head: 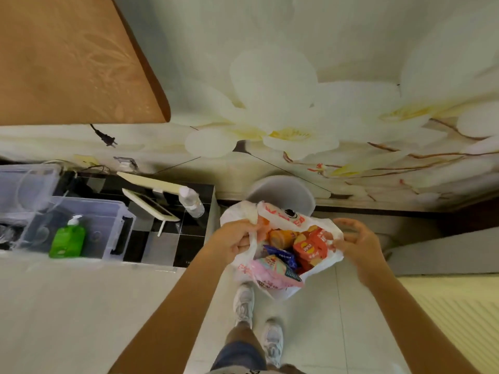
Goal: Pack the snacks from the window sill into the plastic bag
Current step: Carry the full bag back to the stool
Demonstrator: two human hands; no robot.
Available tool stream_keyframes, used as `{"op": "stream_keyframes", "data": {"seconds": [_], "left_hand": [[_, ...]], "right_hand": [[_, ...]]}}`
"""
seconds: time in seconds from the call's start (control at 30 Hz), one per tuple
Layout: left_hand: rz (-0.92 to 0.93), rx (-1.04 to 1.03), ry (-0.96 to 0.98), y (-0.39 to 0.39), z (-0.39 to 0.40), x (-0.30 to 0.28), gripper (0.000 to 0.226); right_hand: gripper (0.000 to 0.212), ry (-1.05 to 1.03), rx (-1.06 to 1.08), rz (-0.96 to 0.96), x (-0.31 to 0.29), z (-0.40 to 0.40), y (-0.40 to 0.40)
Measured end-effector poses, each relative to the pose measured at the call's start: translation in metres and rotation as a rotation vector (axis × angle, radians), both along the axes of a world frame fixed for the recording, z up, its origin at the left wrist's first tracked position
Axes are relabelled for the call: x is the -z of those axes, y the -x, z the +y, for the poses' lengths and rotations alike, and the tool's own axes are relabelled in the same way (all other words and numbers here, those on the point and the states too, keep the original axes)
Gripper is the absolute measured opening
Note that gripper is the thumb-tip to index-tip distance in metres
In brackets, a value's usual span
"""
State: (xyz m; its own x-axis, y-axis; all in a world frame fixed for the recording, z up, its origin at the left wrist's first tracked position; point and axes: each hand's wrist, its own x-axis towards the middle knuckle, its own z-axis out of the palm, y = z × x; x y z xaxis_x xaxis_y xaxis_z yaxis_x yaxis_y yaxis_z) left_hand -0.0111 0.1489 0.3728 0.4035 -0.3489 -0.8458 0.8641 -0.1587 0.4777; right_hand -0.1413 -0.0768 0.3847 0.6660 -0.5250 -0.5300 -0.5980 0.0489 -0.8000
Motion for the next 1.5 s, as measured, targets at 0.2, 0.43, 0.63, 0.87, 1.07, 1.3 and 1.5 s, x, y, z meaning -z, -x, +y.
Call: {"op": "stream_keyframes", "data": {"seconds": [0.2, 0.43, 0.63, 0.87, 1.07, 1.3, 1.5], "left_hand": [[0.056, 0.071, -0.053, -0.056, -0.027, 0.051, 0.033], [0.009, 0.029, -0.082, -0.076, -0.057, 0.094, 0.025], [-0.008, -0.111, -0.211, -0.073, -0.056, 0.127, 0.021], [-0.011, -0.174, -0.258, -0.047, -0.042, 0.139, 0.012], [-0.44, 0.038, -0.42, -0.009, -0.045, 0.134, 0.02], [-0.556, 0.118, -0.535, 0.011, -0.058, 0.127, 0.045], [-0.487, 0.04, -0.478, 0.023, -0.053, 0.134, 0.049]], "right_hand": [[0.035, -0.078, 0.142, 0.113, 0.051, -0.022, -0.05], [0.039, -0.095, 0.2, 0.191, 0.088, -0.049, -0.081], [0.037, -0.117, 0.177, 0.249, 0.124, -0.05, -0.081], [0.033, -0.081, -0.033, 0.266, 0.128, -0.046, -0.075], [0.023, 0.141, -0.205, 0.259, 0.136, -0.043, -0.053], [0.023, 0.211, -0.359, 0.226, 0.129, -0.038, -0.044], [0.025, 0.107, -0.237, 0.206, 0.137, -0.04, -0.033]]}}
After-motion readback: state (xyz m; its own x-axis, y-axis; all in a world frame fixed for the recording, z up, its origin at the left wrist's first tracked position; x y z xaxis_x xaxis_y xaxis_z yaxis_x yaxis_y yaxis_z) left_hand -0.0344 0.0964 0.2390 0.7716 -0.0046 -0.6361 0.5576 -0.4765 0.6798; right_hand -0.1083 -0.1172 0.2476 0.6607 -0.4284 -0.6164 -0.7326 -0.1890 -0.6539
